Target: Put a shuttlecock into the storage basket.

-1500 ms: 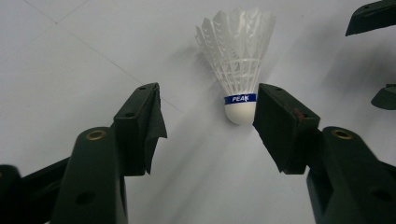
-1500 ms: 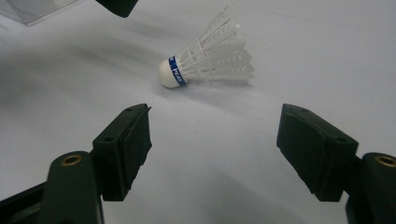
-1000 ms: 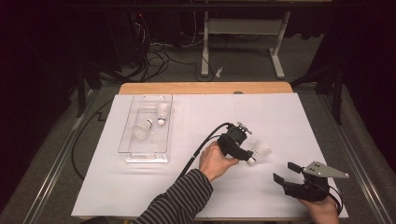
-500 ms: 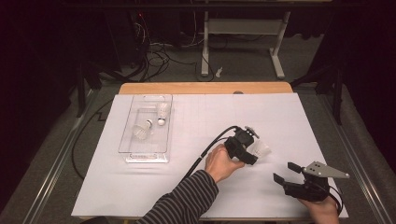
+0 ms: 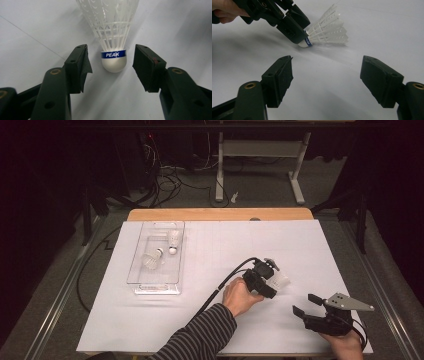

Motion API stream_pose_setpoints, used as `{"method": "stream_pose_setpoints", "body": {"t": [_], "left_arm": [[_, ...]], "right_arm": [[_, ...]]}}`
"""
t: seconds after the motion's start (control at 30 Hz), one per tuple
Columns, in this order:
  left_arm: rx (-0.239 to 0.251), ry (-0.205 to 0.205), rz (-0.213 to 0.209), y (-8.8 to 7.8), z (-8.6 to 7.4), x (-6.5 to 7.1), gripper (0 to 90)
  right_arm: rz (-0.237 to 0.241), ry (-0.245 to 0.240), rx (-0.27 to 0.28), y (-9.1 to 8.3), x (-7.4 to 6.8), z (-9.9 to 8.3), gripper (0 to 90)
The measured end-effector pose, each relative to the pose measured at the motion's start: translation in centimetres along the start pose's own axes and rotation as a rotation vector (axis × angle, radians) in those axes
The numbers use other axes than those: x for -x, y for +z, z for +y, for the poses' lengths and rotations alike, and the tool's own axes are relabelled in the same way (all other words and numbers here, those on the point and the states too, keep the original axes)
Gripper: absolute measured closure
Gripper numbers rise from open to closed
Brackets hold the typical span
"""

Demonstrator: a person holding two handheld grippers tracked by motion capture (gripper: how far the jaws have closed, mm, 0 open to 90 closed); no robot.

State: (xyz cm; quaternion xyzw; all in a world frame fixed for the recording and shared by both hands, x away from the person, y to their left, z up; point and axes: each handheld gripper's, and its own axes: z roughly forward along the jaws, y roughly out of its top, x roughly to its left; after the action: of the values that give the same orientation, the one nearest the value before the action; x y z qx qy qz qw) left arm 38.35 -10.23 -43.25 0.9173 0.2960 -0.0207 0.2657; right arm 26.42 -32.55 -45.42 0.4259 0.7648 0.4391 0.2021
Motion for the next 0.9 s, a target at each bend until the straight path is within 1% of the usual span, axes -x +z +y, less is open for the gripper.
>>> {"method": "stream_pose_setpoints", "body": {"t": [0.2, 0.4, 0.57, 0.63, 0.77, 0.9], "left_arm": [[-0.007, 0.004, -0.003, 0.4, 0.1, 0.2, 48.9], [-0.017, -0.003, -0.012, 0.6, 0.1, 0.1, 54.2], [-0.025, -0.006, -0.007, 0.8, 0.1, -0.1, 56.6], [-0.037, 0.001, -0.005, 0.9, 0.1, -0.2, 57.7], [-0.039, -0.008, -0.022, 1.0, 0.1, -0.2, 60.3], [-0.042, -0.003, -0.025, 1.1, 0.1, -0.1, 64.0]], "right_arm": [[0.0, -0.001, -0.001, 0.0, 0.0, 0.0, 26.6], [0.0, 0.0, 0.0, 0.0, 0.0, 0.0, 26.6], [0.0, 0.0, 0.002, 0.0, 0.0, 0.0, 26.6], [0.001, 0.0, 0.002, 0.0, 0.0, 0.0, 26.6], [0.001, 0.002, 0.001, 0.0, 0.0, 0.0, 26.6], [0.0, 0.004, 0.002, 0.0, 0.0, 0.0, 26.6]]}}
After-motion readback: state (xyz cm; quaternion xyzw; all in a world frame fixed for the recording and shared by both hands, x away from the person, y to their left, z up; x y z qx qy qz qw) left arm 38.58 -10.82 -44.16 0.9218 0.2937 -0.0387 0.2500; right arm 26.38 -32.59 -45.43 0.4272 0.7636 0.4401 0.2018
